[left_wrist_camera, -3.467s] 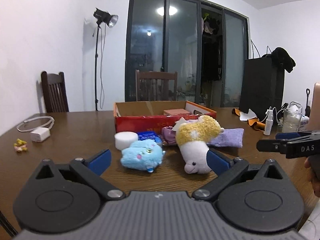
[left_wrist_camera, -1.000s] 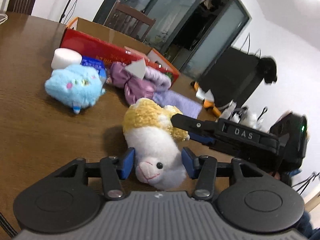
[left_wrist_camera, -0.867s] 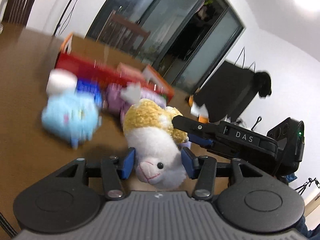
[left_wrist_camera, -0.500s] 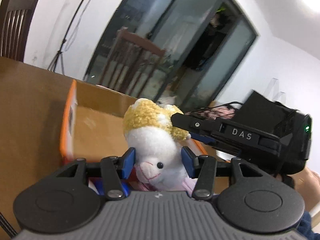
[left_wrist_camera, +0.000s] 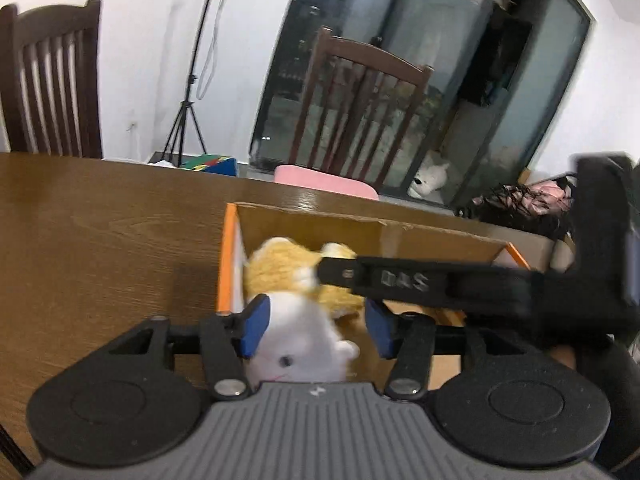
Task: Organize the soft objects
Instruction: 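Lift the plush sheep into the cardboard box and open both grippers, then move both tools back over the remaining soft items, then close both grippers on the purple drawstring pouch, then carry the purple pouch into the cardboard box and open both grippers, then withdraw both tools from the box toward the remaining toys, then lower both grippers around the light-blue plush toy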
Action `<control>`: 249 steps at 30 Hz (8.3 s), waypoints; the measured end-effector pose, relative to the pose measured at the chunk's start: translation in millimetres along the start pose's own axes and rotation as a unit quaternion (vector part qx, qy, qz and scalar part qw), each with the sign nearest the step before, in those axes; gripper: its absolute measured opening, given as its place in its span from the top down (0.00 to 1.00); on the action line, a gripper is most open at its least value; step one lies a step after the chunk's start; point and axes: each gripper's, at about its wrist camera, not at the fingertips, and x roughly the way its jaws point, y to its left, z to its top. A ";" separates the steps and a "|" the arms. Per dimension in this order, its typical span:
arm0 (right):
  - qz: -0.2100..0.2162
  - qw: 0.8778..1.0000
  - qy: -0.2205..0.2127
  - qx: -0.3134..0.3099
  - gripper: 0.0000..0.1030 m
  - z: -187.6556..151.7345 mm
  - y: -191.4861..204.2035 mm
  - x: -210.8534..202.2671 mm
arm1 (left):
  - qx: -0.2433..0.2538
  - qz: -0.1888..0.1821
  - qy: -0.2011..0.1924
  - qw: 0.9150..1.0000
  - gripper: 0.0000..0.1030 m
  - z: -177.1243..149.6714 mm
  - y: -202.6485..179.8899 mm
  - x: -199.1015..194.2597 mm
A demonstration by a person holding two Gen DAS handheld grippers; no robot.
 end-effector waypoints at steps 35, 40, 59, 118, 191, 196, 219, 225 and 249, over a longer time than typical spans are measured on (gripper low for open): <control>-0.121 0.957 -0.219 -0.149 0.14 -117.1 -9.6 -346.1 | 0.108 0.084 -0.234 0.963 0.03 -91.6 -65.6 -281.9; -0.114 0.950 -0.244 -0.160 0.11 -180.0 -4.2 -367.5 | 0.113 0.103 -0.264 0.952 0.00 -155.1 -82.7 -310.8; -0.069 0.978 -0.175 -0.088 0.08 -354.9 -17.4 -378.4 | 0.121 0.064 -0.203 0.969 0.00 -275.1 -96.2 -302.5; -0.044 0.996 -0.065 0.031 0.92 -344.6 -86.0 -328.9 | -0.002 -0.212 0.060 0.975 0.78 -299.7 -145.4 -180.8; -0.081 0.944 -0.268 -0.176 0.00 -289.3 4.4 -396.5 | 0.109 0.067 -0.206 0.970 0.00 -267.8 -94.0 -321.3; -0.098 0.965 -0.196 -0.146 0.00 -333.9 12.5 -382.1 | 0.123 0.075 -0.169 0.975 0.00 -292.1 -89.2 -321.0; 0.028 0.994 -0.105 -0.029 0.53 -270.4 8.7 -257.5 | -0.035 0.003 -0.092 0.995 0.23 -235.5 -24.0 -198.7; 0.084 0.993 -0.077 -0.002 0.53 -243.4 19.8 -200.7 | -0.100 -0.037 -0.061 0.992 0.28 -232.1 -3.1 -180.5; 0.154 0.987 -0.026 0.047 0.70 -239.2 15.8 -152.1 | -0.155 -0.108 -0.028 0.982 0.58 -234.9 15.8 -173.7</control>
